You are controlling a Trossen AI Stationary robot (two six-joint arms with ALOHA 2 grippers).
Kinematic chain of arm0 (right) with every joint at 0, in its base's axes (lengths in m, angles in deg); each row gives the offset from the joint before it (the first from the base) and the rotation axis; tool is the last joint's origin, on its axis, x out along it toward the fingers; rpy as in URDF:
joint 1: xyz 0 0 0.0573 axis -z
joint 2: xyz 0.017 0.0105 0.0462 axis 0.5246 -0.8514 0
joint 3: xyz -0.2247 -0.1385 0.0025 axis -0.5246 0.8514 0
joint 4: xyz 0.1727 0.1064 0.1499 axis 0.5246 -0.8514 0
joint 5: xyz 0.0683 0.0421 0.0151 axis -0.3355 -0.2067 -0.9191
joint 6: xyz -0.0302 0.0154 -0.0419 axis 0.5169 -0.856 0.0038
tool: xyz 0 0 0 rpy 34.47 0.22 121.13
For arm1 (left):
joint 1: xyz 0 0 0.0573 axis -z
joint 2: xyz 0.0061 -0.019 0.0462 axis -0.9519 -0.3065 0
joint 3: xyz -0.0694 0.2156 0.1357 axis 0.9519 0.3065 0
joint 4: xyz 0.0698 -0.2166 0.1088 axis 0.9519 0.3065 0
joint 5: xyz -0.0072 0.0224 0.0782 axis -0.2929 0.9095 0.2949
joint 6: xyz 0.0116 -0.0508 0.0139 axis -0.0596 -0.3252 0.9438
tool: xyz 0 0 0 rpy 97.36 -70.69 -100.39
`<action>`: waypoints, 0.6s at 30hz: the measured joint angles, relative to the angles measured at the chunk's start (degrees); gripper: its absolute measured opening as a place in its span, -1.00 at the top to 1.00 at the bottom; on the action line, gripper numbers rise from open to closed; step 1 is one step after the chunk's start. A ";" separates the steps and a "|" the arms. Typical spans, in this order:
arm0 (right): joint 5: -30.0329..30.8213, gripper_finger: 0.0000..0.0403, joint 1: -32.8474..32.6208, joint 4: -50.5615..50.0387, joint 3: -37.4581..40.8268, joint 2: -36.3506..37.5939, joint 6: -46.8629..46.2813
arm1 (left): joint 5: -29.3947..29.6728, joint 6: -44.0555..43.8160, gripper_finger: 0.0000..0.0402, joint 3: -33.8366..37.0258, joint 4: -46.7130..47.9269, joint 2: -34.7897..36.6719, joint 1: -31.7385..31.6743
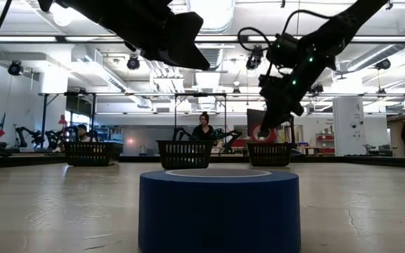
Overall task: Pick and place Stapler, Stapler remover, tape
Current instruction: Put the orange tape into the right black bin
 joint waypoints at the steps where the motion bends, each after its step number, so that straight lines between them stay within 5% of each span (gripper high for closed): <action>1: 0.05 0.41 0.10 0.39 0.00 -0.44 0.01 | 0.00 0.00 0.39 0.00 0.02 0.00 0.00; 11: -5.50 0.41 0.32 -0.67 -0.06 -3.77 1.61 | -1.16 -1.07 0.39 0.00 0.53 0.00 -0.04; 18: -0.83 0.32 0.32 -0.59 -0.48 -4.07 4.50 | -4.28 -3.48 0.39 0.00 0.77 0.00 -0.04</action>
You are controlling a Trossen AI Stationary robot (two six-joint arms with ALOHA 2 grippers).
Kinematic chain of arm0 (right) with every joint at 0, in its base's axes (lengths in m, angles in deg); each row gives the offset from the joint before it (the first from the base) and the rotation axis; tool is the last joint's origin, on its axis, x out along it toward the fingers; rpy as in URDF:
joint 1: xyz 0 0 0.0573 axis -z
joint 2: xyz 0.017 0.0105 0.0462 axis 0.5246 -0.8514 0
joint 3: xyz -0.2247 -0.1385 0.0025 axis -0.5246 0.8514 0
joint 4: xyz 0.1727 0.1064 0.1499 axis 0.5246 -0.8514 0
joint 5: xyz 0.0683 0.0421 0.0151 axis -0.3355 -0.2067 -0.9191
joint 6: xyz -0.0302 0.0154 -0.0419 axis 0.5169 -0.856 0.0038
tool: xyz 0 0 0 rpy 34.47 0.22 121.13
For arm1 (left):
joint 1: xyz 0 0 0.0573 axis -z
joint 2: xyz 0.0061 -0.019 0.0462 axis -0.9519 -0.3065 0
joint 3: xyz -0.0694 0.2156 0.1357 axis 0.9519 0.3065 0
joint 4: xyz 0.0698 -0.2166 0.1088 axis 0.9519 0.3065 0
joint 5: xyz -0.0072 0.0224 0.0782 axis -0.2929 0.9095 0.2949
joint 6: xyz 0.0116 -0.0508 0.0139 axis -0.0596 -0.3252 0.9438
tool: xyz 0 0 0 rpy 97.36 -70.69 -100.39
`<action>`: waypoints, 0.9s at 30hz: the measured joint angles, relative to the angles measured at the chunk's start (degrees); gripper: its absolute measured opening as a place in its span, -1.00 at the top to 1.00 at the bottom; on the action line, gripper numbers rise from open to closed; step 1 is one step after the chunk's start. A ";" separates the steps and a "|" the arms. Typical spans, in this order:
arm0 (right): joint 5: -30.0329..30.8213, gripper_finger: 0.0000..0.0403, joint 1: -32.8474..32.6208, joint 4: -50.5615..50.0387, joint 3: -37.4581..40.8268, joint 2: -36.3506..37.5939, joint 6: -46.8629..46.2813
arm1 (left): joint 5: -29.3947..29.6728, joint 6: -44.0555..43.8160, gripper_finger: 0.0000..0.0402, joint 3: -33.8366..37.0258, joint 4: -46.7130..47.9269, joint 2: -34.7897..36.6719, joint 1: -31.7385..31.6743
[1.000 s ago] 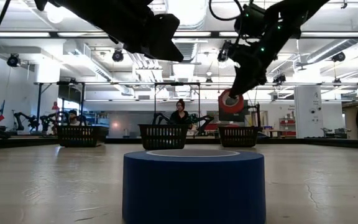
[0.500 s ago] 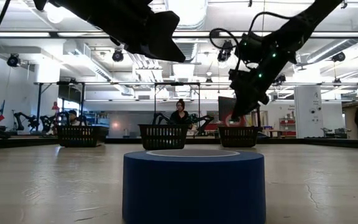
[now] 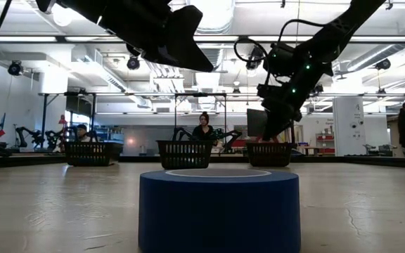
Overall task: Pick and place Stapler, Stapler remover, tape
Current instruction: Put the orange tape into the right black bin, then put the blue tape into the right black bin
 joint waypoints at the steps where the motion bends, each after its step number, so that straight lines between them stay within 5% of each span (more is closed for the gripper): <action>1: 0.11 0.30 0.00 0.02 0.00 0.02 0.18 | -0.01 0.00 0.39 0.00 -0.02 0.00 0.00; 7: 0.72 0.21 0.05 0.03 -0.02 0.00 1.81 | 0.00 0.02 0.39 0.00 -0.04 0.00 0.00; 15: 21.32 0.13 0.11 0.04 -0.04 0.07 2.71 | 0.00 0.03 0.39 0.00 -0.07 0.00 0.00; 23: 16.00 0.13 -0.91 0.03 -0.04 1.36 1.00 | 0.02 0.07 0.39 0.00 -0.11 0.00 0.00; 27: 6.65 0.17 -2.26 0.05 -0.07 1.64 -2.26 | 0.02 0.07 0.39 0.00 0.28 0.00 0.00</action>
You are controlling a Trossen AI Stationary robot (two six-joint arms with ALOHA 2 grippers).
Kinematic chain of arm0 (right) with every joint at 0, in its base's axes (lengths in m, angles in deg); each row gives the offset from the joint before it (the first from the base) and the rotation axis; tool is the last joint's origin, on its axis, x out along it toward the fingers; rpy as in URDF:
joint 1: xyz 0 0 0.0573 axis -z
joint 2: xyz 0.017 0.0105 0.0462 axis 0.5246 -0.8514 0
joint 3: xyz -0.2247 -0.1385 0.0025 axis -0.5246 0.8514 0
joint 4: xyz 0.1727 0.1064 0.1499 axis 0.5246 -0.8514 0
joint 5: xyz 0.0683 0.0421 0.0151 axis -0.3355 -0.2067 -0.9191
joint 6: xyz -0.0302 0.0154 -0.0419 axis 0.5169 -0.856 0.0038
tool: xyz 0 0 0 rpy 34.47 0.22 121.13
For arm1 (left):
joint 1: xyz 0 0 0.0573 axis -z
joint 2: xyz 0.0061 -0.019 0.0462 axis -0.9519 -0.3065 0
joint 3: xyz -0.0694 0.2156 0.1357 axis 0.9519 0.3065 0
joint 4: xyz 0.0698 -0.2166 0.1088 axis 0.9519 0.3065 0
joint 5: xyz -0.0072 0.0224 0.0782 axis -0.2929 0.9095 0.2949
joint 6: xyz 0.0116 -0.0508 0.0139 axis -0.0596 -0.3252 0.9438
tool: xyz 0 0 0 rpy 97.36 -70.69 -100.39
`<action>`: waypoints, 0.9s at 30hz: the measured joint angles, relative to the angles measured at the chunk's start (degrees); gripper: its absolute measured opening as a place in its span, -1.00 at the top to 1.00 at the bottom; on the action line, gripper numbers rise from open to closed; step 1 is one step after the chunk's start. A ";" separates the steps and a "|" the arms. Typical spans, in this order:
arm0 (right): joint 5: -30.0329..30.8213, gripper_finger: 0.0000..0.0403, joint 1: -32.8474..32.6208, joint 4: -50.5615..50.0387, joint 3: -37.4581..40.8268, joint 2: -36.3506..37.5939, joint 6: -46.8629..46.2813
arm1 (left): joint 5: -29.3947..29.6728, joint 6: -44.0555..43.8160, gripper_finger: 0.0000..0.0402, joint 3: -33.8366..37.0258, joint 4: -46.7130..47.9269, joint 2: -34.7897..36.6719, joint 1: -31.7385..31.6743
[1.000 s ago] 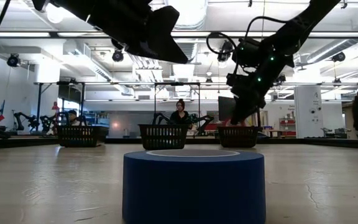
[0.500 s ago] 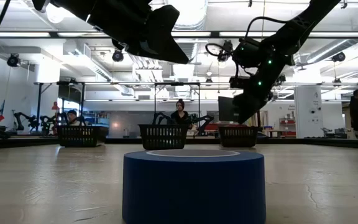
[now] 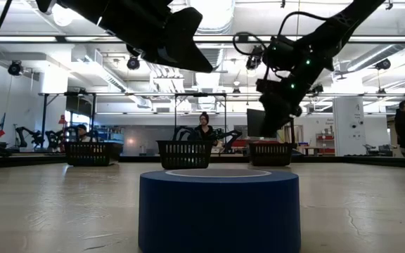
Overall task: Pick and place Stapler, Stapler remover, tape
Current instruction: Put the blue tape into the right black bin
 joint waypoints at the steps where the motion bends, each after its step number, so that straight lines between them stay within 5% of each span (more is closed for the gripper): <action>1: -3.01 0.18 -0.48 -0.04 0.00 0.00 -0.41 | 0.00 0.00 0.39 0.00 0.19 0.00 0.00; 6: -11.81 0.23 -4.87 0.00 0.00 0.00 -2.76 | -4.87 -1.19 0.39 0.00 1.49 -0.02 -0.02; 13: -12.21 0.19 -14.15 0.05 0.00 0.00 -6.20 | -34.95 -7.67 0.39 -0.02 1.45 -0.04 -0.39; 16: -12.22 0.17 -17.94 0.57 0.00 -0.02 -7.26 | -43.17 -11.31 0.39 0.00 1.48 -0.11 -0.39; 27: -12.20 0.16 -24.21 2.19 0.00 -0.13 -6.68 | -52.37 -17.63 0.39 -1.28 -0.67 -5.57 0.02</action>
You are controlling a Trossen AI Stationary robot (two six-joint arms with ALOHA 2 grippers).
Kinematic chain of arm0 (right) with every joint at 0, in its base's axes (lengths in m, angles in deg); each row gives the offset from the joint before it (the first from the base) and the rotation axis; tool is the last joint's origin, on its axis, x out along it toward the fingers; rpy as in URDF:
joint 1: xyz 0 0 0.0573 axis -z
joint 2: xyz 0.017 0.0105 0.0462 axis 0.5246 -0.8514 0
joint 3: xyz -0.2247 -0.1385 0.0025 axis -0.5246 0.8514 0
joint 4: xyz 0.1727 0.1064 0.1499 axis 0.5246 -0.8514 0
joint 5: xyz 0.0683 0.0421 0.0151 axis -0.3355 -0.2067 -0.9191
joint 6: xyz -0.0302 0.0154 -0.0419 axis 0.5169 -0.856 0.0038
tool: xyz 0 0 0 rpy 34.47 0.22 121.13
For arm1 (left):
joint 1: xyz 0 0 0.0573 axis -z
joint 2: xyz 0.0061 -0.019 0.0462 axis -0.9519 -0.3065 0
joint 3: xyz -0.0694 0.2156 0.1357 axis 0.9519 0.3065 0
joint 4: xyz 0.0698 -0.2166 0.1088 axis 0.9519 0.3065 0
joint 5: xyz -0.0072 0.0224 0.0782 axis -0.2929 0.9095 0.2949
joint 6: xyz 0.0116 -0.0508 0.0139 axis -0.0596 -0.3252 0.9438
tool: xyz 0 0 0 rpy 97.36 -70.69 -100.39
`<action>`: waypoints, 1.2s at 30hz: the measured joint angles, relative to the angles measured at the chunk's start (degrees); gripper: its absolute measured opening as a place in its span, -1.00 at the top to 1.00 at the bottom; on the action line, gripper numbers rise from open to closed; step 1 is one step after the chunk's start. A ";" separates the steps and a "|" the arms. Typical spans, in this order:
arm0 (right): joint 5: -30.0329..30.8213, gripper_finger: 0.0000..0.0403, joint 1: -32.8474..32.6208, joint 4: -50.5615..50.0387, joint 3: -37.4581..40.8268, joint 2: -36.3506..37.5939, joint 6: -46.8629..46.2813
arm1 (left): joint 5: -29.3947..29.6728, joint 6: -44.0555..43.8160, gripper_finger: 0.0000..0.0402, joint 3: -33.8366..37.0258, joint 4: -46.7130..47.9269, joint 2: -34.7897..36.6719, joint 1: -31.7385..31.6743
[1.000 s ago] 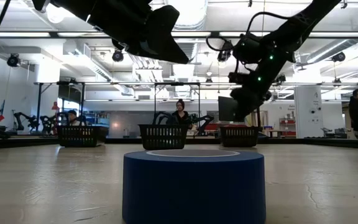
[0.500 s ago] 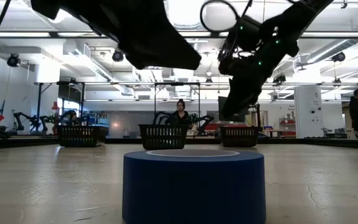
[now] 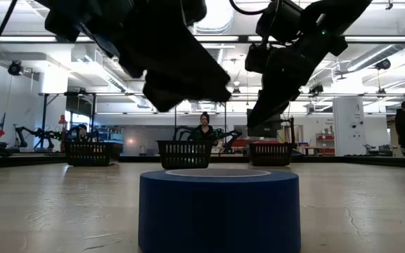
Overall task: Pick and place Stapler, Stapler remover, tape
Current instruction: Put the blue tape into the right black bin
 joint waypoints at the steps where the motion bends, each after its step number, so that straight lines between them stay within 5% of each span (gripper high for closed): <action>1: 0.02 0.16 0.00 0.00 0.00 0.00 0.02 | 0.02 -0.07 0.39 -0.49 0.02 -0.96 0.19; 12: 0.04 0.16 0.00 -0.04 0.95 0.00 -0.22 | -8.25 2.99 0.39 -9.16 0.13 -9.84 1.57; 20: 0.07 0.16 -0.04 -0.06 4.13 -0.01 -1.19 | -8.82 3.05 0.39 -10.74 1.01 -12.01 2.83; 36: 0.00 0.16 -5.13 7.28 10.70 -0.09 -9.28 | 1.93 1.88 0.39 -10.40 5.55 -13.60 6.77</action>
